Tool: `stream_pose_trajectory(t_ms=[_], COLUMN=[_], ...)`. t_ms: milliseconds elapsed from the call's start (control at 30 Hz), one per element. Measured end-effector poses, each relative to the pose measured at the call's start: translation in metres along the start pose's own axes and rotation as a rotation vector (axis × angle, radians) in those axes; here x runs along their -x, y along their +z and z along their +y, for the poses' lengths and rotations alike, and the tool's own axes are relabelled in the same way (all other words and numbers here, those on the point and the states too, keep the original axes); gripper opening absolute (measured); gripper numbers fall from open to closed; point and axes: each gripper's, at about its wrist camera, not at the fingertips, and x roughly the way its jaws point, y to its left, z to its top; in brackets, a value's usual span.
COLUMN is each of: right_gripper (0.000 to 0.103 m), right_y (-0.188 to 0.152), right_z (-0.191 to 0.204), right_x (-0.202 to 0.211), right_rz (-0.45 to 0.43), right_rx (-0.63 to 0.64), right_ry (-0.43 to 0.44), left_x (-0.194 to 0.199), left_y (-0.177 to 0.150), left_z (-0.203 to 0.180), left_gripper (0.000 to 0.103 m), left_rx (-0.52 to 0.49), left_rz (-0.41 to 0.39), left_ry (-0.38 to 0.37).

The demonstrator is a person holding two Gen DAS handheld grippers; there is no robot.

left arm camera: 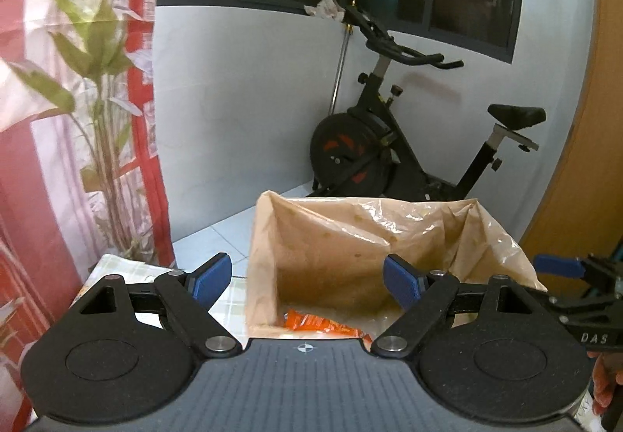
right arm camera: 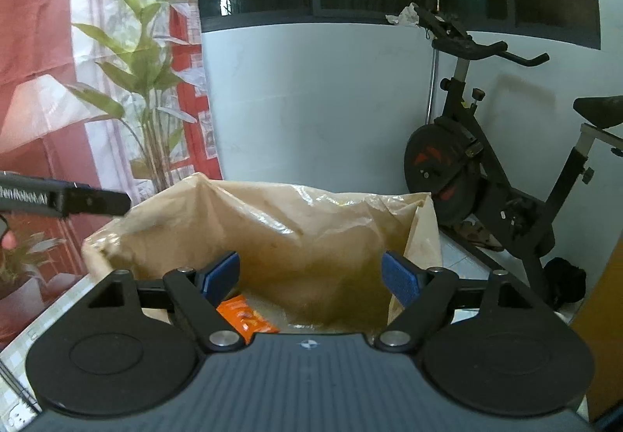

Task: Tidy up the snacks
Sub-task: 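Move both tools back down to the snacks in front of the box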

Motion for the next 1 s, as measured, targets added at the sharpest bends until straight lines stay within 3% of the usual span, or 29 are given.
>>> stream_pose_trajectory(t_ms=[200, 467, 1000], right_gripper=[0.084, 0.084, 0.084], right_y=[-0.02, -0.061, -0.122], right_z=[0.011, 0.035, 0.062], right_x=[0.028, 0.047, 0.058], right_rz=[-0.001, 0.029, 0.062], right_rx=[0.0, 0.023, 0.063], right_ry=[0.009, 0.008, 0.002], left_x=[0.033, 0.048, 0.063], left_y=[-0.023, -0.076, -0.131], left_z=[0.011, 0.029, 0.033], left_gripper=[0.087, 0.087, 0.087], left_rx=[0.005, -0.021, 0.06], left_rz=[-0.013, 0.06, 0.075], left_ry=[0.039, 0.122, 0.119])
